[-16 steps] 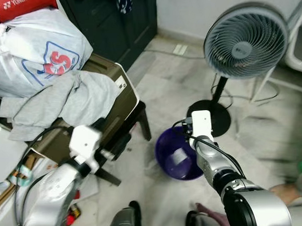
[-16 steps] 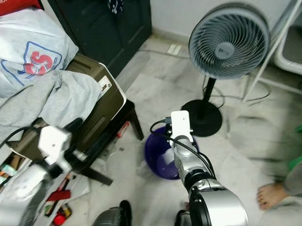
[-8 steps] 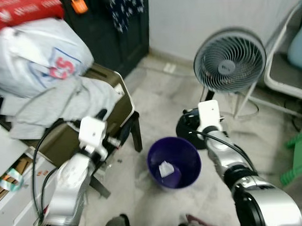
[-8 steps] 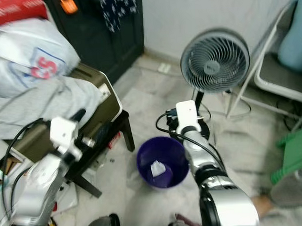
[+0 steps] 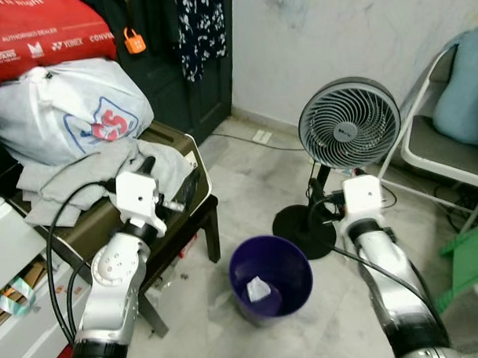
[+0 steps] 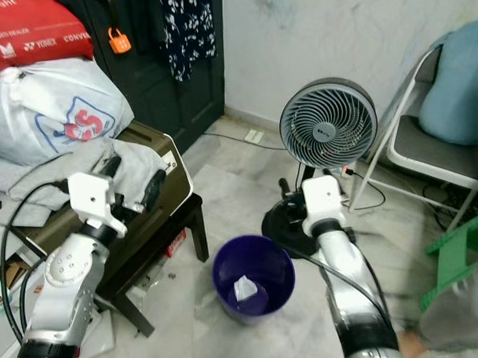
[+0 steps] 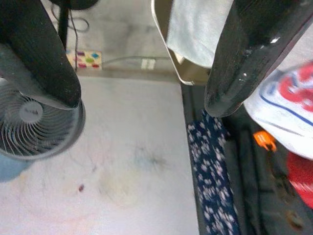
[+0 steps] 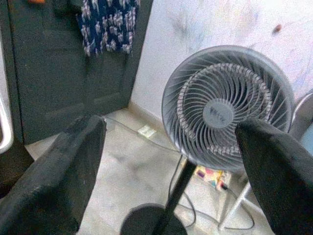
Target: Clean up the room
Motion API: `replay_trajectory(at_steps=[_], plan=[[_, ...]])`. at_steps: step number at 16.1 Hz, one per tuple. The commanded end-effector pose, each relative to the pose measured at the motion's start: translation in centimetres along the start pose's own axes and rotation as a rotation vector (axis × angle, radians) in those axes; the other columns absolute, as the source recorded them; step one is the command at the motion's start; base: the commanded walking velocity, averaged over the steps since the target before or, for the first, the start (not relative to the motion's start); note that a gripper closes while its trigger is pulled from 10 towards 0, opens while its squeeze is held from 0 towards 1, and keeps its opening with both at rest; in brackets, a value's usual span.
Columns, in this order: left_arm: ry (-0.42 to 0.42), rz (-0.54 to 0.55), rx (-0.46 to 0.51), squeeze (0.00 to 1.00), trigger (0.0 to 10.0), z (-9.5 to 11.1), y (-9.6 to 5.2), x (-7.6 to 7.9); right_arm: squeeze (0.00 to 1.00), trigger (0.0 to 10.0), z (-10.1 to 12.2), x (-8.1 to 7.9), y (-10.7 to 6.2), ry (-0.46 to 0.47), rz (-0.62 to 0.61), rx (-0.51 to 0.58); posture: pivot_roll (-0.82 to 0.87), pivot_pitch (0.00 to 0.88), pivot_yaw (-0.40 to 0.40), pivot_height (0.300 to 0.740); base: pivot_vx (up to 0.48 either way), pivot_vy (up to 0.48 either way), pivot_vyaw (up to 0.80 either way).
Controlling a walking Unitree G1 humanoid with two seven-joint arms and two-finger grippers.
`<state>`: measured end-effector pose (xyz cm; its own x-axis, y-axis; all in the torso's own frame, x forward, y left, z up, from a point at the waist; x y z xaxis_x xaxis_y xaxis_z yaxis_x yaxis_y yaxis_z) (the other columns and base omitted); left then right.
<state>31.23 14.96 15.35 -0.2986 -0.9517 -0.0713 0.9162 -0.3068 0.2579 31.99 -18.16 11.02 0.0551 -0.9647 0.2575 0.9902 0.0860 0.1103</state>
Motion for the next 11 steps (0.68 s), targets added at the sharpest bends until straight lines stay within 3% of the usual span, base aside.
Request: replay_trajectory(at_steps=[1,4,7,11], plan=[[0.007,0.011,0.011,0.0,10.0,0.4,-0.4,-0.2,0.0,10.0,1.1,0.6,-0.8,0.024,-0.019,0.035,-0.07,0.0,-0.023,0.74,0.0,0.0,0.0],[-0.002,0.014,-0.014,0.0,10.0,-0.2,-1.2,-0.1,0.0,10.0,0.4,0.5,-5.0,-0.023,-0.034,-0.053,-0.08,0.0,-0.017,0.74,0.0,0.0,0.0],[-0.01,0.084,-0.063,0.0,10.0,-1.2,-2.3,-0.5,0.0,10.0,-0.3,1.3,-7.9,-0.006,-0.038,-0.13,-0.08,0.0,-0.011,0.74,0.0,0.0,0.0],[-0.057,0.066,-0.069,0.0,10.0,-1.4,-2.8,0.6,0.0,10.0,0.5,1.4,-8.0,0.029,-0.078,-0.138,-0.09,0.0,-0.004,0.74,-0.146,0.0,0.0]])
Point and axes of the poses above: a point about 5 cm out from each wrist's last joint towards the gripper, its own y axis pointing out of the wrist towards the gripper, its own z axis along the axis of the wrist's last joint, x = y × z, the point moved 2 cm from there along y, pointing out of the wrist towards the gripper, and after that the axes turned 2 degrees about -y, right-handed, at the moved point
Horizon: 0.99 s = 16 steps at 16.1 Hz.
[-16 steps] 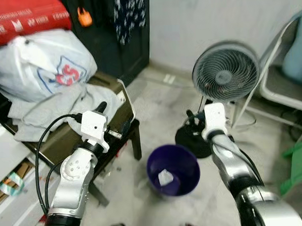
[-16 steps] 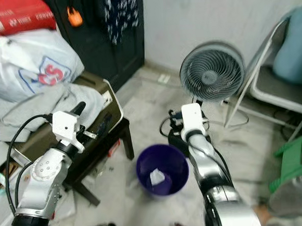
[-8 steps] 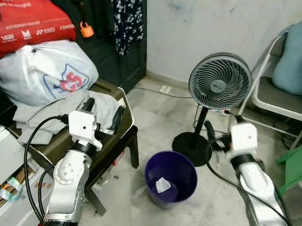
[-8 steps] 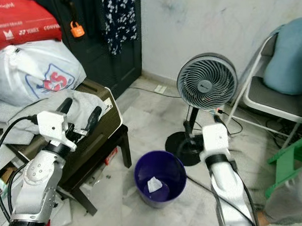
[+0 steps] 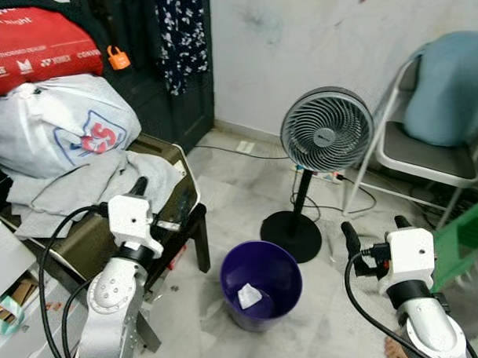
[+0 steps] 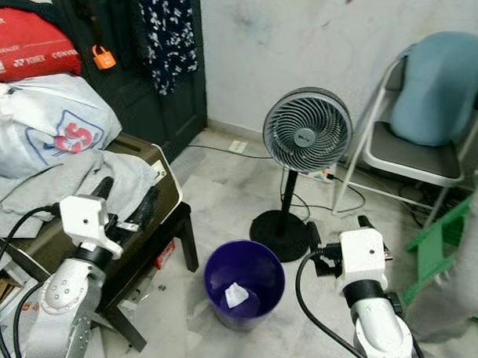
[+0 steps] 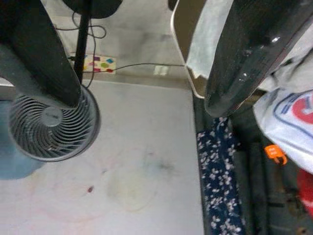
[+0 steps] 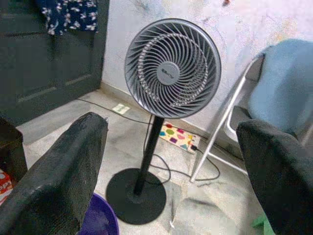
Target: Clean up the room
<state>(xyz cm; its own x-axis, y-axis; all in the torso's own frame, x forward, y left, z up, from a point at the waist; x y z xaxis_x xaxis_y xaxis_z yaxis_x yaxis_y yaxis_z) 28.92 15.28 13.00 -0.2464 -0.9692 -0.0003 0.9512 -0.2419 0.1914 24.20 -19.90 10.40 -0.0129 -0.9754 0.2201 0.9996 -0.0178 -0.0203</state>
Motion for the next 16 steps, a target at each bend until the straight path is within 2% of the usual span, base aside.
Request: replay_trajectory(at_steps=[1,3,4,5,16], plan=[[-0.004,0.002,-0.004,0.0,10.0,0.1,0.2,0.2,0.0,10.0,0.8,0.1,0.4,0.006,-0.015,0.017,-0.09,0.0,-0.001,0.74,0.0,0.0,0.0],[-0.006,-0.005,-0.003,0.0,10.0,0.1,0.5,0.4,0.0,10.0,1.1,0.0,0.7,0.013,-0.015,0.023,-0.09,0.0,-0.001,0.74,0.0,0.0,0.0],[-0.01,-0.009,0.004,0.0,10.0,0.4,1.0,0.5,0.0,10.0,1.3,-0.1,0.8,-0.031,0.001,0.024,-0.1,0.0,0.004,0.74,0.0,0.0,0.8],[-0.012,-0.01,0.007,0.0,10.0,0.5,1.2,0.5,0.0,10.0,1.4,-0.3,0.9,-0.037,0.011,0.023,-0.1,0.0,0.004,0.74,0.0,0.0,0.8],[-0.015,-0.018,0.001,0.0,10.0,0.3,1.3,1.0,0.0,10.0,1.8,-0.7,1.1,-0.04,0.024,0.024,-0.11,0.0,-0.001,0.74,0.0,0.0,0.8]])
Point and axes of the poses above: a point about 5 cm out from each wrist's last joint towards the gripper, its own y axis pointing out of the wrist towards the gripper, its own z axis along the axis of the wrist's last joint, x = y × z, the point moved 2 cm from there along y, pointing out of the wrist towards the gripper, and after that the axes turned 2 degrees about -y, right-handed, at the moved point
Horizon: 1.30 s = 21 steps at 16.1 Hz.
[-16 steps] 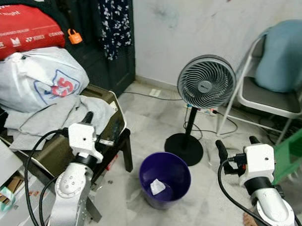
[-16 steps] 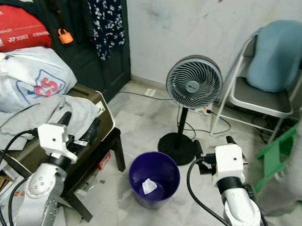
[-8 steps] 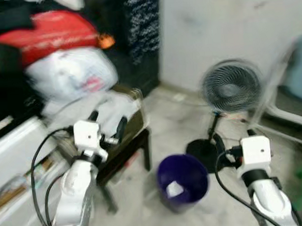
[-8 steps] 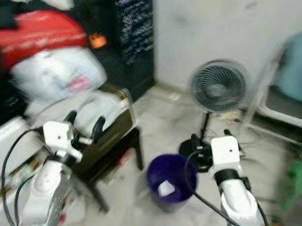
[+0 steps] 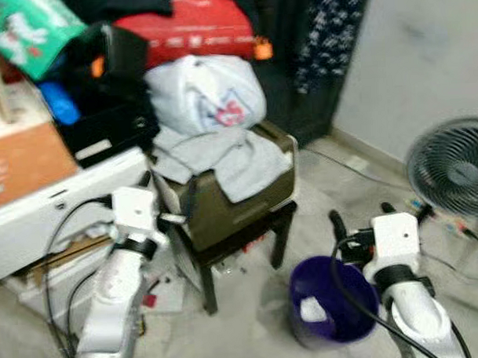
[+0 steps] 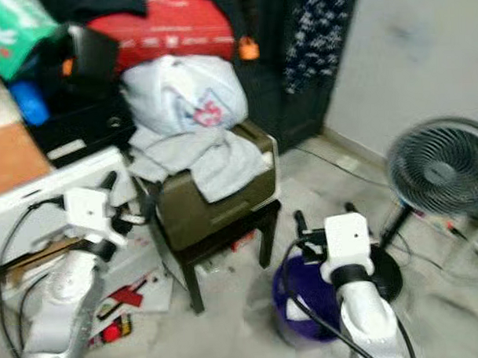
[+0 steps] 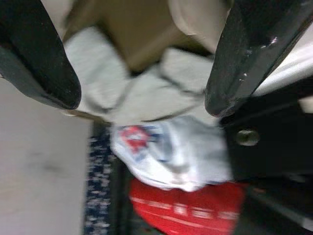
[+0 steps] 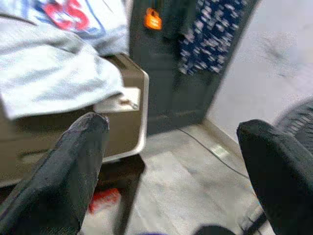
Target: Clean up the room
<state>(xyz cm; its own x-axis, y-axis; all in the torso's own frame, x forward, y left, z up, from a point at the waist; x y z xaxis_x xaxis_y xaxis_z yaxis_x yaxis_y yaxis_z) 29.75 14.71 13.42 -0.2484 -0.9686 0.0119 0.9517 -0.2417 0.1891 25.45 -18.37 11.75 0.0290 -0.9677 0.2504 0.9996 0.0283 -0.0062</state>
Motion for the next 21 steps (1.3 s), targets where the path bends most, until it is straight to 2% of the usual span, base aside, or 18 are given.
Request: replay_trajectory(at_steps=[1,7,13,21], plan=[[0.004,-0.008,0.003,0.0,10.0,0.1,0.4,0.6,0.0,10.0,0.2,0.5,-0.1,-0.009,-0.016,0.001,-0.11,0.0,-0.001,0.74,0.0,0.0,0.8],[0.034,0.079,-0.02,0.0,10.0,-0.4,0.4,-0.2,0.0,10.0,0.2,0.3,0.2,-0.026,0.0,0.003,-0.1,0.0,-0.004,0.74,0.0,0.0,0.8],[0.052,0.118,-0.031,0.0,10.0,-0.8,0.3,-0.7,0.0,10.0,-0.1,-0.1,0.5,-0.034,0.018,0.006,-0.1,0.0,-0.002,0.74,0.0,0.0,0.8],[0.064,0.111,-0.038,0.0,10.0,-1.1,0.2,-0.5,0.0,10.0,-0.9,-0.1,0.6,-0.049,0.022,-0.01,-0.1,0.0,0.0,0.74,0.0,0.0,0.8]])
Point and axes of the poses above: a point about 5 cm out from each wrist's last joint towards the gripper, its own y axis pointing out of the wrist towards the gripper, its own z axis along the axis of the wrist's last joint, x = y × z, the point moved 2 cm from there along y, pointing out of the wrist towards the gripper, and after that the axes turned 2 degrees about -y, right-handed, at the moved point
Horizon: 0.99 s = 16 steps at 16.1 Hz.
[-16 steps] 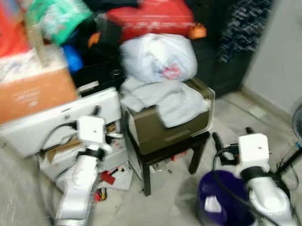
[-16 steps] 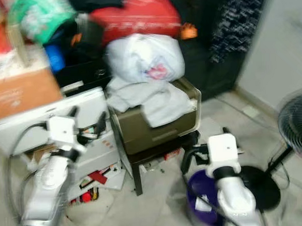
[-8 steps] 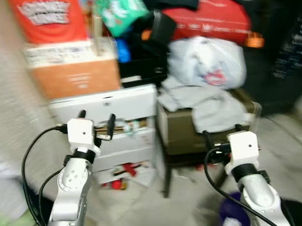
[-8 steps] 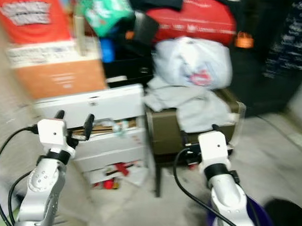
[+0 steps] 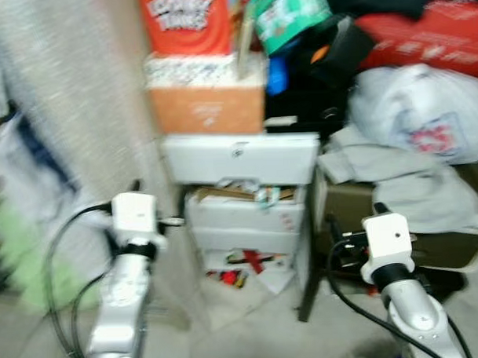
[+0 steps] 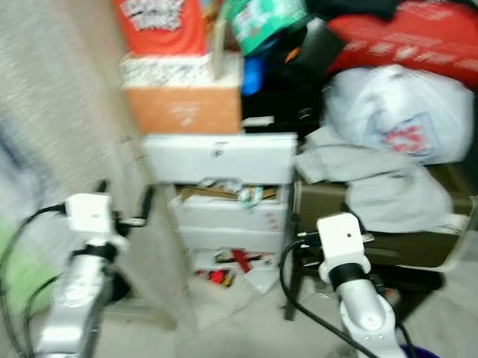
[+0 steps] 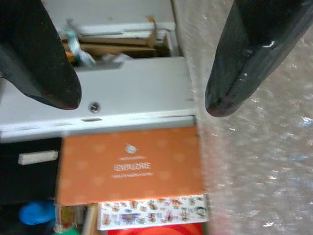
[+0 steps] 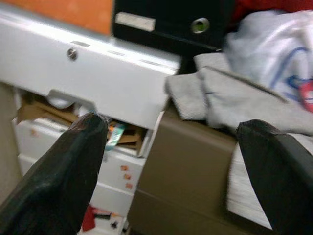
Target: Clean up the room
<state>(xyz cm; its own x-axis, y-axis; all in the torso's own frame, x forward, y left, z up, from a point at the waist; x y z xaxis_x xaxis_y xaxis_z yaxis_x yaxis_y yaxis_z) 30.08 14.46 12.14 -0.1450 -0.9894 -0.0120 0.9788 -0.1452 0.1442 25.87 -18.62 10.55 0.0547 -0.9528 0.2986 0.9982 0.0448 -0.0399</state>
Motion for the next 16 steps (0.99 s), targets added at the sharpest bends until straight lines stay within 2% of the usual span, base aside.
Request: replay_trajectory(at_steps=[1,12,16], plan=[[0.023,0.015,0.01,0.0,10.0,0.27,0.14,-0.74,0.0,10.0,0.36,0.0,0.2,0.0,-0.002,0.018,-0.1,0.0,-0.001,0.74,0.0,0.0,0.8],[0.06,0.027,-0.001,0.0,10.0,0.13,0.19,-1.22,0.0,10.0,-0.03,-0.01,0.31,-0.003,-0.006,0.011,-0.1,0.0,-0.002,0.74,0.0,0.0,0.8],[0.045,0.019,-0.012,0.0,10.0,-0.01,0.24,-0.98,0.0,10.0,-0.03,0.14,0.37,-0.007,-0.003,0.011,-0.11,0.0,-0.009,0.74,0.0,0.0,0.14]])
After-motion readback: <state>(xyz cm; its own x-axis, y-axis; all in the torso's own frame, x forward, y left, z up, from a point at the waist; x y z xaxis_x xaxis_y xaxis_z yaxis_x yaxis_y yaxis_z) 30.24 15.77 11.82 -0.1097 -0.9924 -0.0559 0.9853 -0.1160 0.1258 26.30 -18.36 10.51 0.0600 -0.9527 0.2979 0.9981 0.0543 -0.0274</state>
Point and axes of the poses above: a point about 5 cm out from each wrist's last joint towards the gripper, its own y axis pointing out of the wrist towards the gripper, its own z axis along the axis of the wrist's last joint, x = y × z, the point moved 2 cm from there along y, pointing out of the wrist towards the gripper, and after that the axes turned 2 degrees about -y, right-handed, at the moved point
